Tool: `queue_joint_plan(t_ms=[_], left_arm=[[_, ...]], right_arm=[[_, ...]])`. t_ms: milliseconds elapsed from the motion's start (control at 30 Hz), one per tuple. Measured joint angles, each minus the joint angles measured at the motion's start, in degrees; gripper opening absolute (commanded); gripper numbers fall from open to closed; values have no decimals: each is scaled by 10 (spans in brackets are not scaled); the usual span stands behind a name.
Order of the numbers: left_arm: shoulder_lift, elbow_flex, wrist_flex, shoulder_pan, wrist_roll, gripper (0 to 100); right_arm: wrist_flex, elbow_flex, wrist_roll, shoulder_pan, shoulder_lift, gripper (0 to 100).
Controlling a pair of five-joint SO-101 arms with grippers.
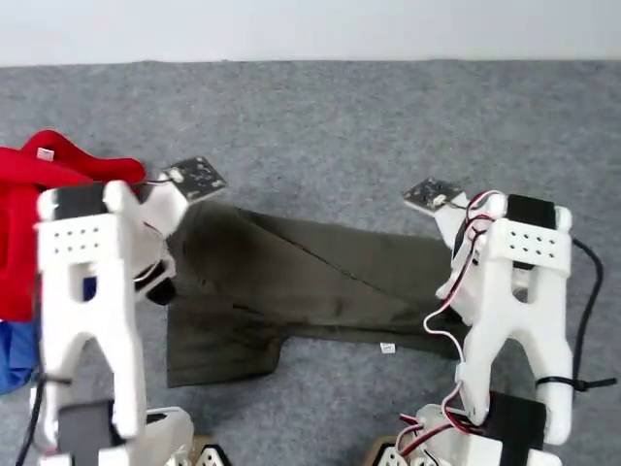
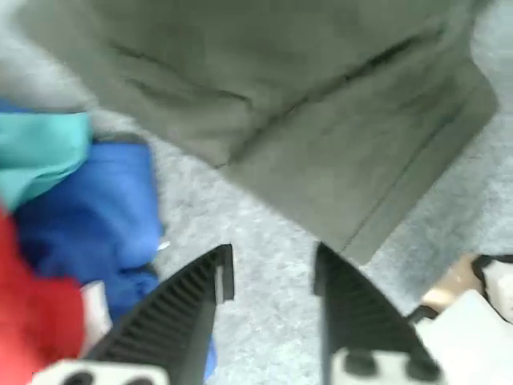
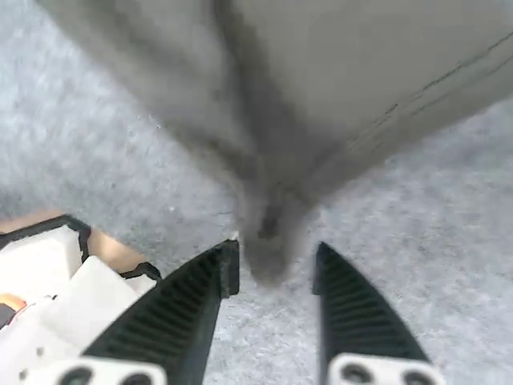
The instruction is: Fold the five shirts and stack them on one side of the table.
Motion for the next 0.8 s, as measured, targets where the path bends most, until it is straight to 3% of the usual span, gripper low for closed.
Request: queue_joint_plan(t_ms=[200, 333, 433, 567, 800], left_arm=[[-67, 0, 0, -8, 5, 206], [-69, 0, -17, 11, 82, 201], [-69, 0, -48, 55, 164, 133], [-69, 0, -106, 137, 254, 17], [-69, 98, -229, 211, 302, 15]], right_arm=[[24, -76, -1, 0, -1, 196], [11, -101, -31, 0, -1, 193], [-24, -101, -105, -29, -1, 177], [-80, -98, -199, -92, -1, 41], [-232, 2, -232, -138, -1, 8]])
